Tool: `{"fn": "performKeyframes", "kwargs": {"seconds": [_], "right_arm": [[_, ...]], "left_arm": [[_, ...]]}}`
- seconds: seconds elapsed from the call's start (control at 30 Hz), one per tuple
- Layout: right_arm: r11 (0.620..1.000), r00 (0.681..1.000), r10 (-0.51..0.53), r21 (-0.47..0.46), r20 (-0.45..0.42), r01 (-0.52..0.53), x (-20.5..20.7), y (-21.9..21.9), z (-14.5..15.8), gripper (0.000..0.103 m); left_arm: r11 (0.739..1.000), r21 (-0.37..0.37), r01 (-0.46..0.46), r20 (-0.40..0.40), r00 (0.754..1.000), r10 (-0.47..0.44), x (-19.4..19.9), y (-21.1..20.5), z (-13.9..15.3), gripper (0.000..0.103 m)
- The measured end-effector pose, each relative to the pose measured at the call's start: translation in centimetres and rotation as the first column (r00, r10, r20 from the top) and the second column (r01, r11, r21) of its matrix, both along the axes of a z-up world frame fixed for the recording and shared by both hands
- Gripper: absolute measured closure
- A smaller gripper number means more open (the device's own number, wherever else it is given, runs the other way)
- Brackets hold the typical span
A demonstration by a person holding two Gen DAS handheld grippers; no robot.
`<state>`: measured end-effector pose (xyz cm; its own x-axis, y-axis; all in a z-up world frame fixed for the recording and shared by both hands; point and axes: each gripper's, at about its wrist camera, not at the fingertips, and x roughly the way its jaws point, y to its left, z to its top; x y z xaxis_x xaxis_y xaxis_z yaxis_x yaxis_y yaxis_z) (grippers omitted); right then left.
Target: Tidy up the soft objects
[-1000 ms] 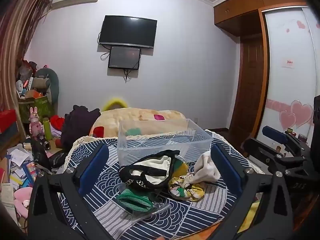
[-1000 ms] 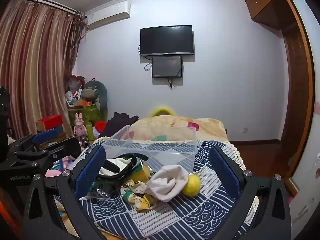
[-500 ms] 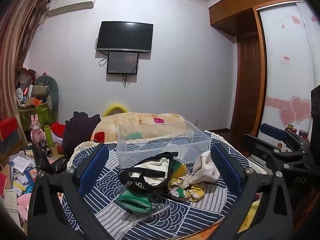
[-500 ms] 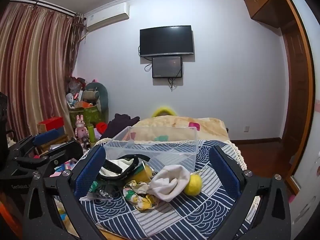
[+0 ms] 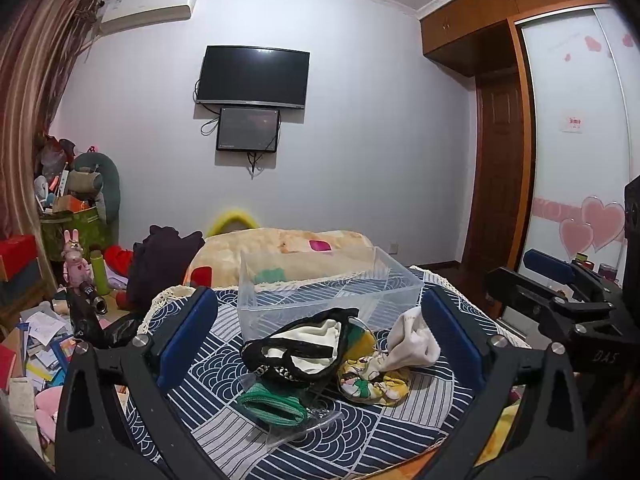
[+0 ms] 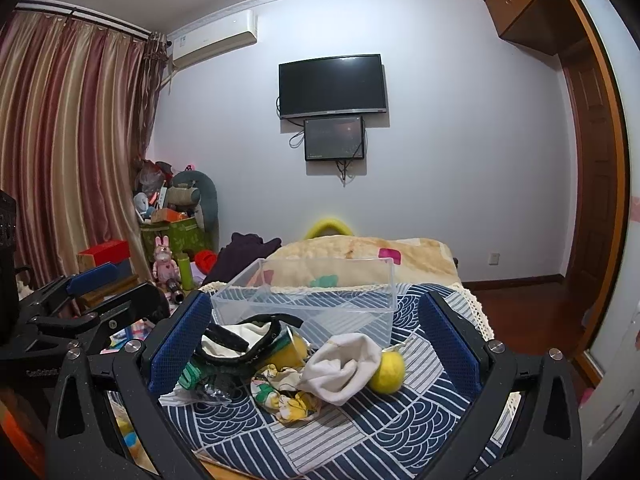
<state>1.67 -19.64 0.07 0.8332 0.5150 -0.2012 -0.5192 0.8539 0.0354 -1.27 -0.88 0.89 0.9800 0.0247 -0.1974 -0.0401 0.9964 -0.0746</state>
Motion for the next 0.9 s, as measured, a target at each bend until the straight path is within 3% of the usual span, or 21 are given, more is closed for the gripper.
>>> {"fn": "performKeyframes", "kwargs": {"seconds": [0.9], "right_arm": [[1.0, 1.0, 0.011, 0.004, 0.003, -0.011, -0.08, 0.23, -0.06, 0.0]], "left_arm": [[1.0, -0.014, 0.008, 0.009, 1.0, -0.008, -0.1, -0.1, 0.04, 0.0]]}}
